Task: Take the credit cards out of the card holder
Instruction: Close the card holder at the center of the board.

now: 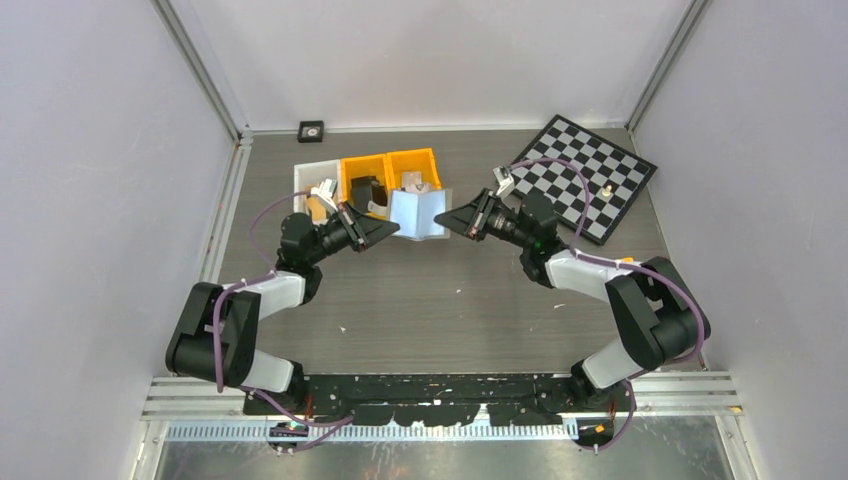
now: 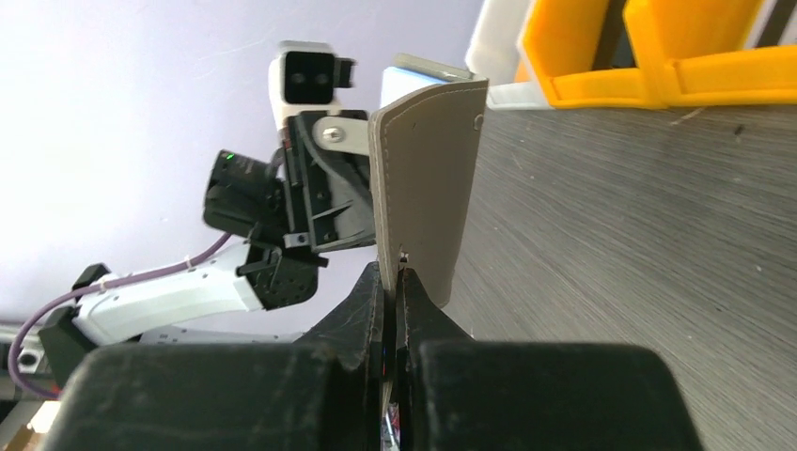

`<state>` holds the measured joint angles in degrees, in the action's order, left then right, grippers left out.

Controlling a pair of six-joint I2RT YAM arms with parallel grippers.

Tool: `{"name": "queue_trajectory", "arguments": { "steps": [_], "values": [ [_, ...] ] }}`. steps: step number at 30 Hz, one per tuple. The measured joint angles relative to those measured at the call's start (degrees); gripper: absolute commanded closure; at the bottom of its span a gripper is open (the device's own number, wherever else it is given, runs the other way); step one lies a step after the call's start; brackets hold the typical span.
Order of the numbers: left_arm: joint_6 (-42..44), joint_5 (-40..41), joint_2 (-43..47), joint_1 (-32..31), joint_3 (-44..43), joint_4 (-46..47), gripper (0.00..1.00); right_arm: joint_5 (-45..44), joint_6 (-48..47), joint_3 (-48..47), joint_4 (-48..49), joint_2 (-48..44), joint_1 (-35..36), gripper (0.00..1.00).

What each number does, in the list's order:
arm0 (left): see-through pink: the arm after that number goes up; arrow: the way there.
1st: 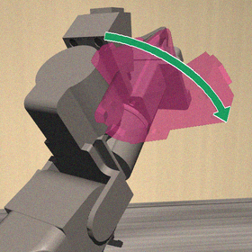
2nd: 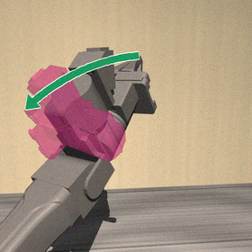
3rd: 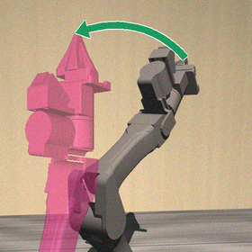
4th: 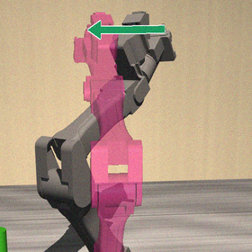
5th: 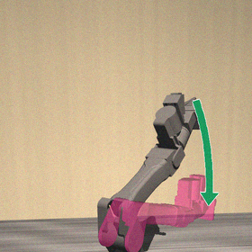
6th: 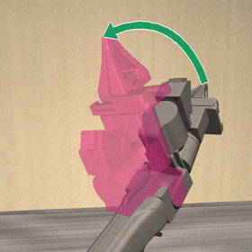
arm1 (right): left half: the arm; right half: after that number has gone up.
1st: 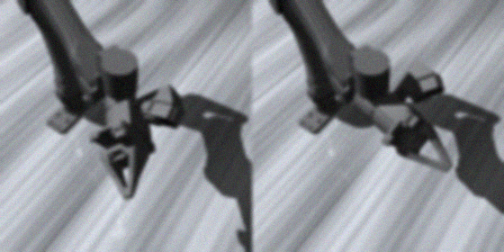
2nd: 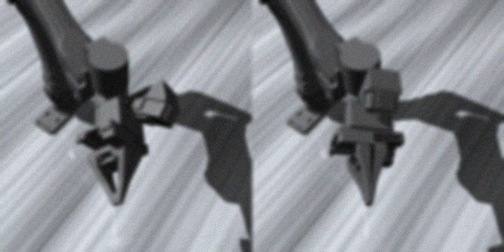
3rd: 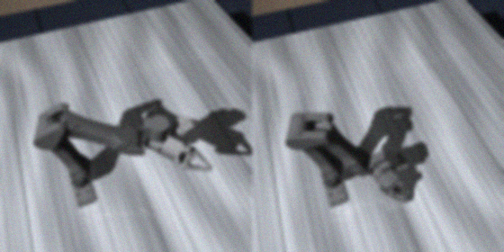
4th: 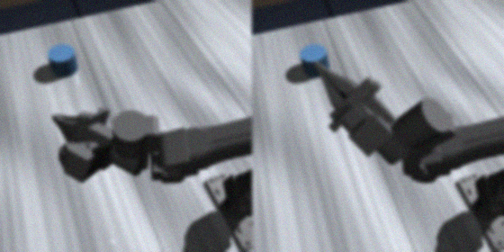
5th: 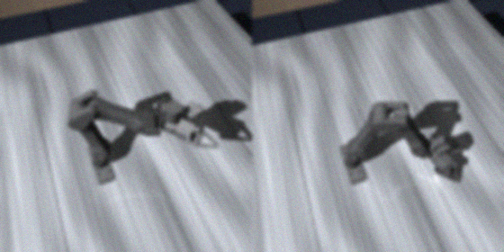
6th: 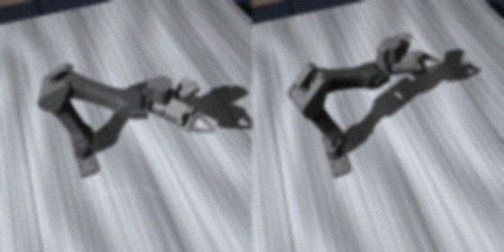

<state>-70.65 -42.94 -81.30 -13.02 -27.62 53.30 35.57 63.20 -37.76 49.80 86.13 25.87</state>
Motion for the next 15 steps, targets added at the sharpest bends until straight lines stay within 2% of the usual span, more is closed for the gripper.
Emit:
{"name": "queue_trajectory", "arguments": {
  "steps": [3,9,15],
  "values": [
    [0.8,-0.4,-0.1,0.0,0.0,1.3,1.00,-1.1,-1.4,-1.4,-3.5,1.4,0.7,0.99],
    [5.0,-0.4,0.4,-0.9,0.0,-1.8,1.00,-3.9,-6.1,-4.9,-10.8,1.7,4.3,1.00],
    [9.2,0.5,0.5,-4.1,-1.2,-5.4,1.00,-3.7,-7.0,-5.8,-12.1,4.1,5.3,0.99]
  ]
}}
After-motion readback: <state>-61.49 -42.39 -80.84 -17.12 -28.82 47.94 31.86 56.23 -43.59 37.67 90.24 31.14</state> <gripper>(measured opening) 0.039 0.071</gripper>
